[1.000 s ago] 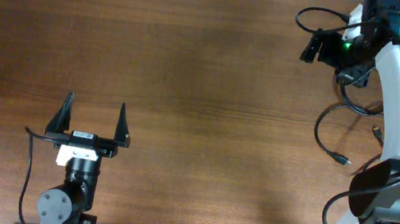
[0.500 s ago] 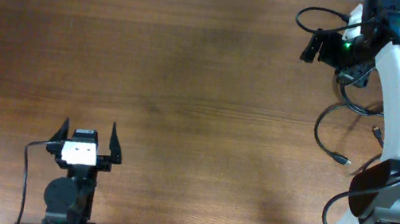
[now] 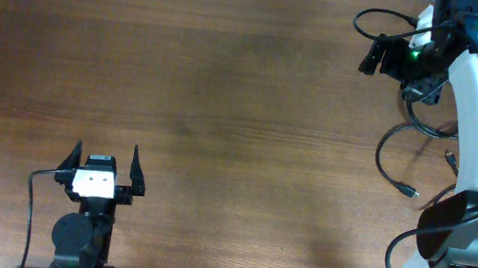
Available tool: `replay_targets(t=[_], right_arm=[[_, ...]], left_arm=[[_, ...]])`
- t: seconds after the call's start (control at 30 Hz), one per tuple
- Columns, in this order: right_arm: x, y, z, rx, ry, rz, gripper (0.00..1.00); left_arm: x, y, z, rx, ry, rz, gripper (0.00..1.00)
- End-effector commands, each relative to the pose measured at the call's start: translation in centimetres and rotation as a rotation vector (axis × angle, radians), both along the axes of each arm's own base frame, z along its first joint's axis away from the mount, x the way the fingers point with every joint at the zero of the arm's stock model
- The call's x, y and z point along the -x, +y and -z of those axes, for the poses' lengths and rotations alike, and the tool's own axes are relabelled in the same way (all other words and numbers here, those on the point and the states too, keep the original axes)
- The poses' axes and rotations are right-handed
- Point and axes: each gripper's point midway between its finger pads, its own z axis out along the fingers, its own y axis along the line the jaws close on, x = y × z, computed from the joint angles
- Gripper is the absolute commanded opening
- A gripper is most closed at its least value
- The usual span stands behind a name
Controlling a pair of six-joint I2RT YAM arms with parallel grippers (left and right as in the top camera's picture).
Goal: Untangle cables
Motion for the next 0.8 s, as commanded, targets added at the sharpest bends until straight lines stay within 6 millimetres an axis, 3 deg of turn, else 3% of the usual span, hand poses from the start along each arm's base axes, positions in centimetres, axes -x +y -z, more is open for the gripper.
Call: replay_targets(t=[0.0,0.43,0.57,0.63,0.77], right_arm=[[-0.1,0.0,-0.8,0.016,-0.024,-0.012,0.99],[-0.2,0.0,-0.7,0.016,-0.022,-0.012,0.99],[-0.2,-1.6,-0.9,0.088,-0.032,0.017,0.99],[0.1,-1.9,-2.7,0.113,-0.084,0.027,0.99],[0.9,-3.8,-8.1,0.218,-0.346,0.089,0.99]], left_arm=[[0.1,0.0,0.0,-0.004,-0.002,0.004,0.99],[0.1,0.0,0.0,-0.004,-0.001,0.004,0.99],[0.1,0.0,0.0,-0.004,-0.001,0.004,0.98],[0.1,0.0,0.0,-0.004,-0.002,0.004,0.98],[0.1,0.0,0.0,-0.004,-0.002,0.004,0.98]])
